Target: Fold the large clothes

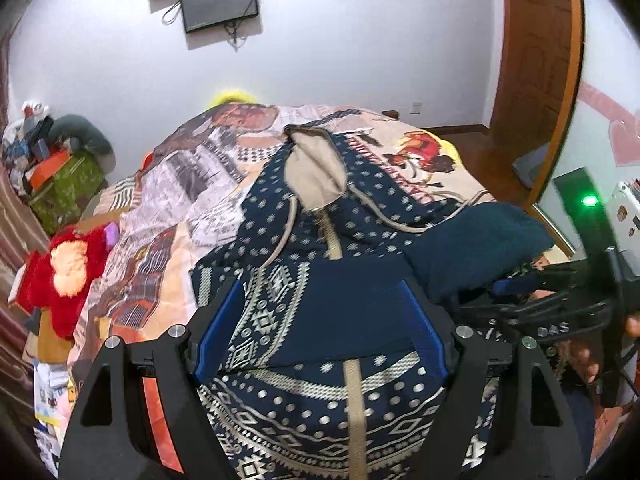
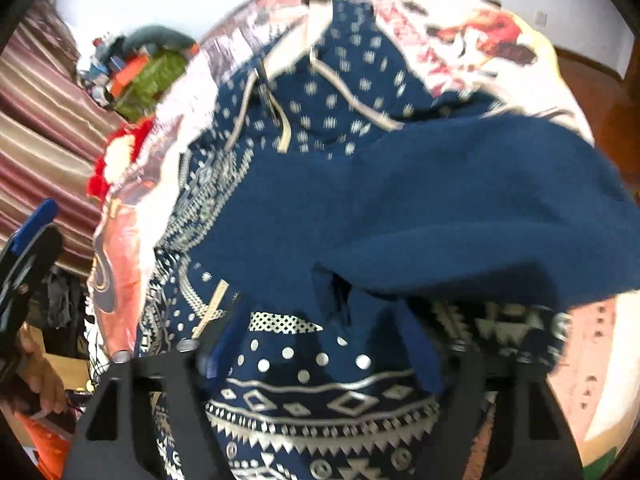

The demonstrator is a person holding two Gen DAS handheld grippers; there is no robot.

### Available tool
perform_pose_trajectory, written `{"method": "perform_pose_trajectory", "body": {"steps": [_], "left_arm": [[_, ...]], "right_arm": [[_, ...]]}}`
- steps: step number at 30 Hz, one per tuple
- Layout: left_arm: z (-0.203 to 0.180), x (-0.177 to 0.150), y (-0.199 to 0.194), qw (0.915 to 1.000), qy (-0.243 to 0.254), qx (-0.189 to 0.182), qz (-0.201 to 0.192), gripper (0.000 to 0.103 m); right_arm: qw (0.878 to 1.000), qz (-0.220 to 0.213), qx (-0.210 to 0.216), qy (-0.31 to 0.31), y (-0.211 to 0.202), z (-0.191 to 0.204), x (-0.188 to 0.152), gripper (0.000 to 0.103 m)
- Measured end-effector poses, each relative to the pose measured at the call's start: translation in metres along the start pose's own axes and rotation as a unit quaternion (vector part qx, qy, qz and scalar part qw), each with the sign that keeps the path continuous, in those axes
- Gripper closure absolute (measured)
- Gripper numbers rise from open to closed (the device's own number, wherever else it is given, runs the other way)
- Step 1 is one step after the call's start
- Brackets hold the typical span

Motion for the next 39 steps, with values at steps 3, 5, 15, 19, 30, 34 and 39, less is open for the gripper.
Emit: {"method": "perform_pose_trajectory", "body": {"steps": [3,5,15,19,30,34,39], "left_arm": [[-0.023,0.009,0.005,0.9998,0.017,-0.013,0.000,0.025],[-0.039,0.015,0.011,0.9993,0.027,-0.026,0.003,0.025],[-0.165,0.025,0.083,0.9841,0.097,-0.125,0.081,0.025],[-0.221,0.020,0.104,0.9712,0.145,-0.158,0.104,0.025],[-0.298,-0.010,0.138,0.9419,0.312,-0.103,0.071,0.073],[-0.289,0.004,0.135,0.9530,0.278,-0.106,0.055,0.097],[-0.253,0.047,0.119,0.9743,0.188,-0.122,0.024,0.098]], "right_arm": [[1.000,-0.028,-0.004,-0.004,-0.027,-0.013,-0.001,0.028],[0.998,-0.056,-0.020,0.003,-0.050,-0.032,-0.002,0.028],[0.970,-0.169,-0.176,0.011,-0.156,-0.131,-0.027,0.028],[0.961,-0.180,-0.210,0.012,-0.173,-0.154,-0.042,0.024],[0.961,-0.173,-0.195,0.094,-0.171,-0.192,-0.081,0.022],[0.963,-0.168,-0.180,0.110,-0.168,-0.194,-0.083,0.022],[0.966,-0.165,-0.172,0.100,-0.163,-0.185,-0.077,0.022]]}}
Point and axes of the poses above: each gripper's, at about its wrist camera, not at the fingertips, and y roughly the way its jaws point, z to its left, x to its top, the point moved 2 cm from there along y, roughly the way its jaws point, and after that the axes turned 8 degrees about -z, right-handed, at the moved point
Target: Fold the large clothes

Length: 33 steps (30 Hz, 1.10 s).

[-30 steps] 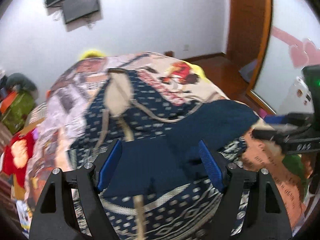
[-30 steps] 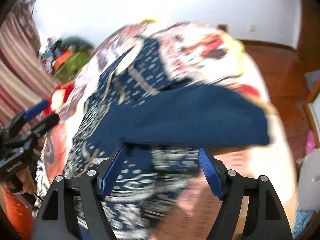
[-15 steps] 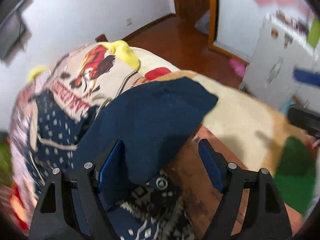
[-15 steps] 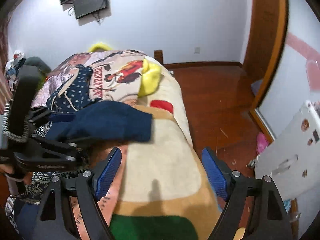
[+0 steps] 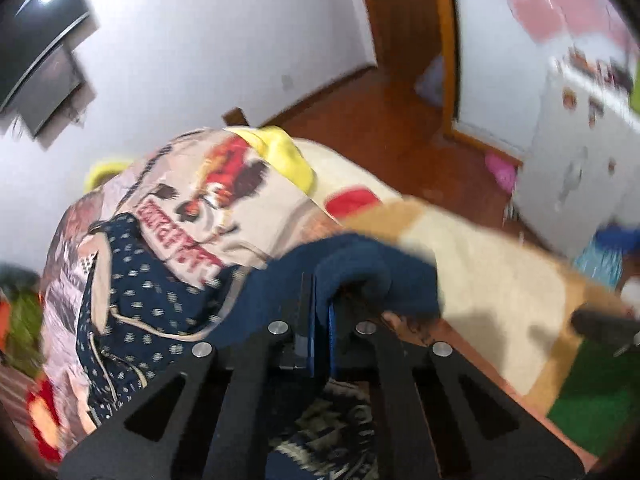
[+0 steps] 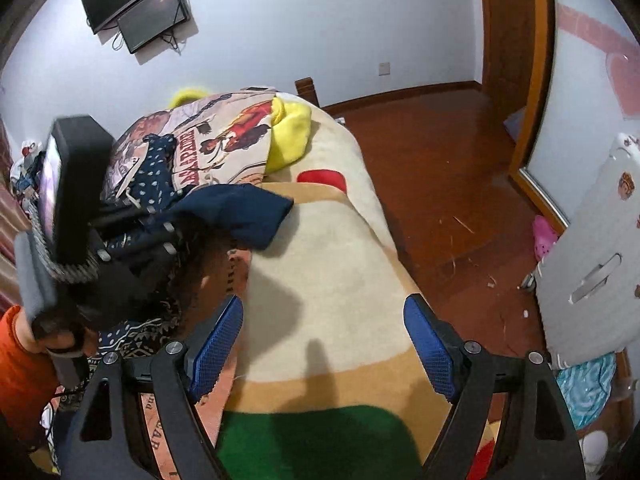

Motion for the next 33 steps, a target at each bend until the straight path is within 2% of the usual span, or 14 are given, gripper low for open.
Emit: {"method": "perform_pose_trajectory", "body": {"steps": [3,7,14,18,22,29,33], "left_arm": [[0.041,0.011,-0.025,0.9982,-0.053,0.003,-0.027,0.098],[0.098,0.009,-0.055,0.9924,-0.108,0.028,-0.052,0.099],[0.187,-0.032,-0.091,0.9797,-0.170,0.090,-0.058,0.099],[0.231,-0.073,-0.099,0.9709,-0.211,0.105,-0.042,0.099],[0.261,-0.120,-0.096,0.9633,-0.244,0.111,-0.016,0.099],[0.287,-0.202,-0.078,0.9503,-0.291,0.101,0.043,0.099],[0.289,-0.246,-0.059,0.9443,-0.301,0.091,0.097,0.097]], "right_arm": [[1.000,0.002,0.005,-0.019,0.002,0.013,0.003,0.022],[0.999,0.000,0.016,-0.048,0.003,0.034,0.008,0.022],[0.993,0.005,0.054,-0.102,0.018,0.087,0.022,0.022],[0.989,0.019,0.072,-0.124,0.035,0.118,0.028,0.022],[0.986,0.054,0.086,-0.131,0.066,0.145,0.029,0.022],[0.980,0.148,0.055,-0.122,0.134,0.165,0.003,0.021],[0.977,0.137,0.040,-0.161,0.138,0.177,-0.007,0.014]]}}
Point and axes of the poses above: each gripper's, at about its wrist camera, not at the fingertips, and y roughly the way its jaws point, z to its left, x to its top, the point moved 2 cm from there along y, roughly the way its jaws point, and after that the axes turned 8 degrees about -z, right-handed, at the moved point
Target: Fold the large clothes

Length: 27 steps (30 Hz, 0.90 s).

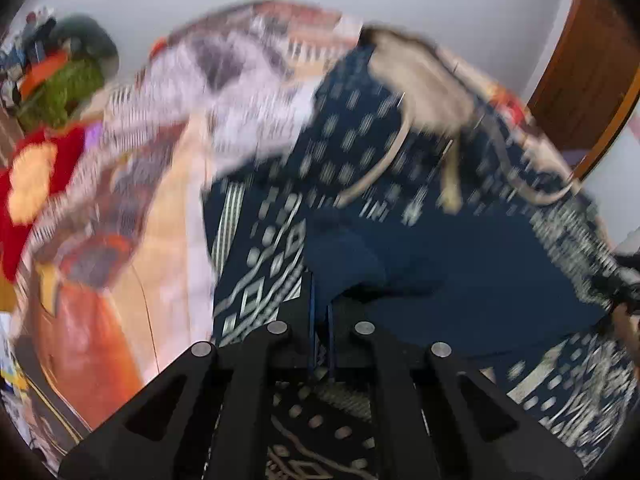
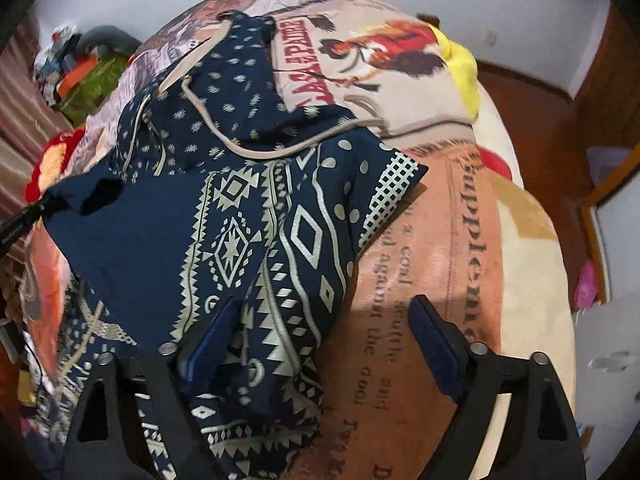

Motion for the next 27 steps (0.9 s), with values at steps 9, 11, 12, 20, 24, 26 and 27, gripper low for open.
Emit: {"method": "perform_pose_trajectory", "body": {"steps": [9,11,12,20,24,26,27], "left_arm": [[0.039,-0.039,0.014,0.9976,-0.051,0.019,0.041,0.042],[0.045,-0.042,0.009,0.9970,-0.061,0.020,0.043,0.041],[0.046,-0.043,0.006,0.9972,-0.058,0.023,0.042,0.041],[0.065,-0.049,-0.012,0.9952,-0.071,0.059,0.032,0.034],[0.073,-0.055,-0.012,0.9907,-0.049,0.121,0.038,0.034],[0.081,-0.056,-0.012,0.9896,-0.053,0.126,0.043,0.034],[0.084,-0.056,-0.016,0.9901,-0.057,0.121,0.042,0.034]], "right_arm": [[0.998,0.010,-0.030,-0.055,0.008,0.011,-0.003,0.008],[0.998,0.011,-0.032,-0.060,0.010,0.013,-0.003,0.006],[0.997,0.011,-0.033,-0.063,0.010,0.014,-0.004,0.006],[0.997,0.012,-0.034,-0.066,0.012,0.016,-0.004,0.002],[0.997,0.012,-0.034,-0.068,0.012,0.016,-0.005,0.001],[0.997,0.012,-0.035,-0.069,0.012,0.016,-0.005,0.001],[0.997,0.013,-0.036,-0.070,0.012,0.017,-0.005,0.001]]}}
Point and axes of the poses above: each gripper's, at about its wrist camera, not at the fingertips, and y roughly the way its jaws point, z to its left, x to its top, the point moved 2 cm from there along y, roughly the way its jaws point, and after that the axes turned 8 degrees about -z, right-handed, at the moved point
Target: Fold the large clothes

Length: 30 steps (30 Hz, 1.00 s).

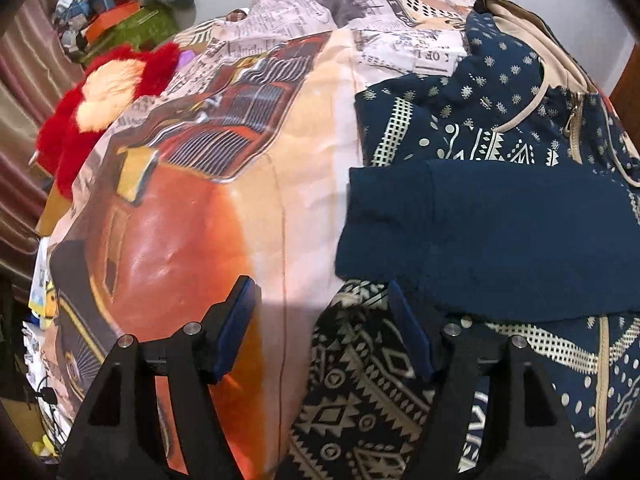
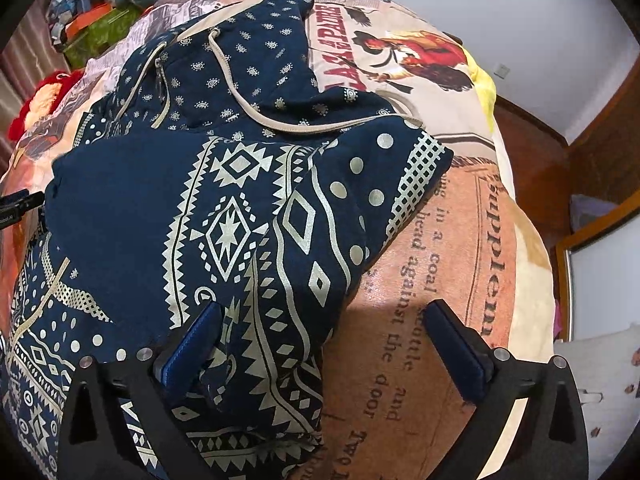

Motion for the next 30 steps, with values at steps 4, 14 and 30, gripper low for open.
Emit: {"method": "perform_pose_trajectory", "body": {"steps": [4,14,30], "left_arm": [[0.003,0.012,-0.017,0.9997,0.000,-0.012,-0.021,0.034],[-0.036,0.088,-0.062,0.9925,0.021,-0.066,-0.101,0.034],[-0.105,0.196,0.012,0.9891,0.006,-0.107,-0.101,0.032]], "right_arm": [[1.000,0.001,-0.003,-0.003,-0.007,0.001,0.006,0.001],[0.991,-0.112,-0.033,-0.067,-0.058,0.024,0.071,0.001],[0.987,-0.135,0.039,0.073,0.020,0.011,0.194,0.001]]}}
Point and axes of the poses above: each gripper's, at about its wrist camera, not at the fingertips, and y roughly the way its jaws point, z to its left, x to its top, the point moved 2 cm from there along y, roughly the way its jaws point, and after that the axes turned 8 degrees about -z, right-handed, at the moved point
